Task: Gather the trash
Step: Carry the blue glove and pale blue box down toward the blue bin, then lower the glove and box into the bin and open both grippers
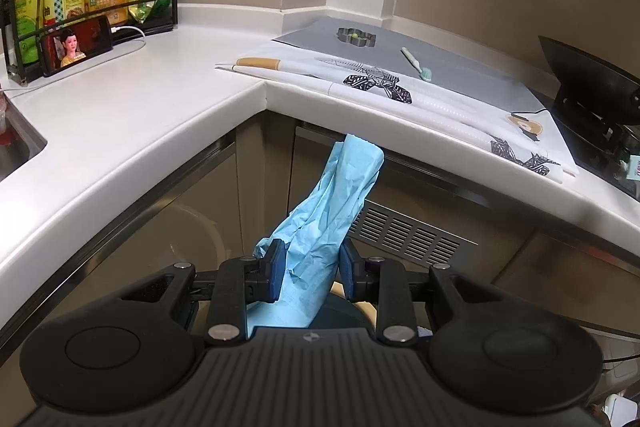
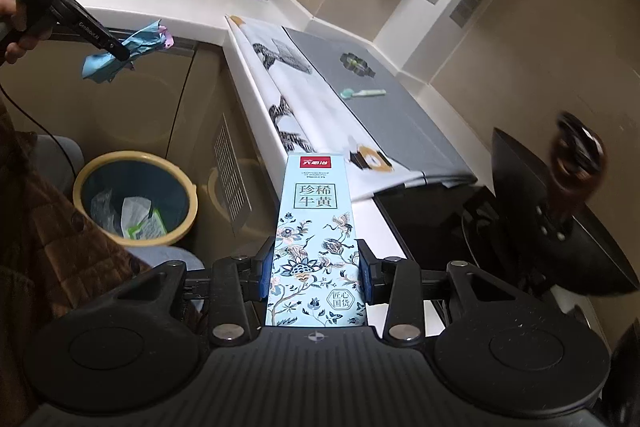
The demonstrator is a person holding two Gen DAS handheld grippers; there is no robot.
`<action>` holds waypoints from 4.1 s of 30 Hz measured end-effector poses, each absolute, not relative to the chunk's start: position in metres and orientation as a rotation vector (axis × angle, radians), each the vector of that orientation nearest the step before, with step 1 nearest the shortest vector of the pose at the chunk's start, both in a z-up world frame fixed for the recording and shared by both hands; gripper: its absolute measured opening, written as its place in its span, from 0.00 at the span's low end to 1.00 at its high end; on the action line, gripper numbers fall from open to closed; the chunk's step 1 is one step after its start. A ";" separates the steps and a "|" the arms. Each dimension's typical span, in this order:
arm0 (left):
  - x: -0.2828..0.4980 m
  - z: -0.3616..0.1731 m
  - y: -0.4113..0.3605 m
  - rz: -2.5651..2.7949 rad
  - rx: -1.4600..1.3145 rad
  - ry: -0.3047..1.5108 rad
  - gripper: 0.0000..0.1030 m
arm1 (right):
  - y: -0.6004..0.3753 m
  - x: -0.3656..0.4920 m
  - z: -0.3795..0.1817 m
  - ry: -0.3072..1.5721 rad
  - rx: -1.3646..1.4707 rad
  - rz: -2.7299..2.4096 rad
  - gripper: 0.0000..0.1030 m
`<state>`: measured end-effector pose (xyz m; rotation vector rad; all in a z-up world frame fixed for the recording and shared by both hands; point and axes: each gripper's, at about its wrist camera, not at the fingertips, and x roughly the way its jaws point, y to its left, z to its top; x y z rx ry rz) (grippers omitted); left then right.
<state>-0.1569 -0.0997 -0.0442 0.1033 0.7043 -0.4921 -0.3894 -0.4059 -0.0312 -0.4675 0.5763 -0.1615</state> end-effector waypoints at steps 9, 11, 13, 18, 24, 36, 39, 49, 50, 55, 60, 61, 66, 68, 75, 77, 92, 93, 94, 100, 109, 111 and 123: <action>-0.161 -0.046 -0.096 -0.480 0.091 0.702 0.31 | -0.388 -0.357 -0.047 0.492 -0.340 -0.067 0.40; -0.162 -0.046 -0.094 -0.474 0.093 0.707 0.31 | -0.380 -0.341 -0.055 0.484 -0.300 -0.022 0.40; -0.163 -0.048 -0.093 -0.465 0.095 0.717 0.31 | -0.373 -0.325 -0.063 0.476 -0.257 0.013 0.40; -0.166 -0.052 -0.093 -0.451 0.099 0.731 0.31 | -0.359 -0.296 -0.080 0.482 -0.178 0.054 0.40; -0.168 -0.058 -0.091 -0.437 0.096 0.745 0.31 | -0.343 -0.262 -0.097 0.520 -0.077 0.020 0.40; -0.159 -0.070 -0.084 -0.382 0.064 0.772 0.31 | -0.328 -0.241 -0.097 0.487 -0.040 0.004 0.40; -0.156 -0.071 -0.085 -0.376 0.073 0.777 0.31 | -0.329 -0.239 -0.098 0.498 -0.030 0.000 0.40; -0.142 -0.084 -0.099 -0.399 0.100 0.808 0.31 | -0.325 -0.223 -0.103 0.535 -0.044 0.015 0.40; -0.140 -0.087 -0.101 -0.400 0.102 0.815 0.31 | -0.325 -0.221 -0.104 0.539 -0.045 0.016 0.40; -0.129 -0.099 -0.106 -0.401 0.118 0.835 0.31 | -0.326 -0.209 -0.107 0.569 -0.043 0.015 0.40; -0.121 -0.108 -0.109 -0.402 0.134 0.854 0.31 | -0.324 -0.196 -0.111 0.599 -0.054 0.021 0.40; -0.120 -0.110 -0.110 -0.402 0.140 0.858 0.31 | -0.323 -0.194 -0.112 0.605 -0.055 0.021 0.40; -0.116 -0.121 -0.115 -0.402 0.171 0.879 0.31 | -0.321 -0.181 -0.117 0.628 -0.050 0.022 0.40; -0.114 -0.125 -0.116 -0.400 0.181 0.888 0.31 | -0.321 -0.177 -0.120 0.638 -0.047 0.022 0.40; -0.106 -0.139 -0.120 -0.403 0.188 0.918 0.31 | -0.322 -0.166 -0.129 0.670 -0.042 0.021 0.40; -0.105 -0.142 -0.122 -0.407 0.190 0.926 0.31 | -0.322 -0.164 -0.131 0.677 -0.040 0.019 0.40; -0.093 -0.185 -0.134 -0.419 0.230 1.046 0.31 | -0.322 -0.129 -0.171 0.770 -0.041 0.013 0.40; -0.093 -0.188 -0.135 -0.418 0.237 1.053 0.31 | -0.322 -0.127 -0.174 0.778 -0.038 0.014 0.40; -0.092 -0.191 -0.135 -0.416 0.242 1.060 0.31 | -0.323 -0.124 -0.177 0.786 -0.035 0.015 0.40; -0.090 -0.206 -0.139 -0.414 0.262 1.092 0.31 | -0.323 -0.113 -0.188 0.817 -0.038 0.017 0.40; -0.083 -0.221 -0.148 -0.425 0.281 1.118 0.31 | -0.321 -0.099 -0.199 0.853 -0.053 0.029 0.40; -0.080 -0.225 -0.150 -0.424 0.285 1.122 0.31 | -0.319 -0.097 -0.200 0.860 -0.057 0.030 0.40; -0.067 -0.259 -0.154 -0.404 0.301 1.189 0.31 | -0.321 -0.077 -0.224 0.946 -0.051 0.023 0.40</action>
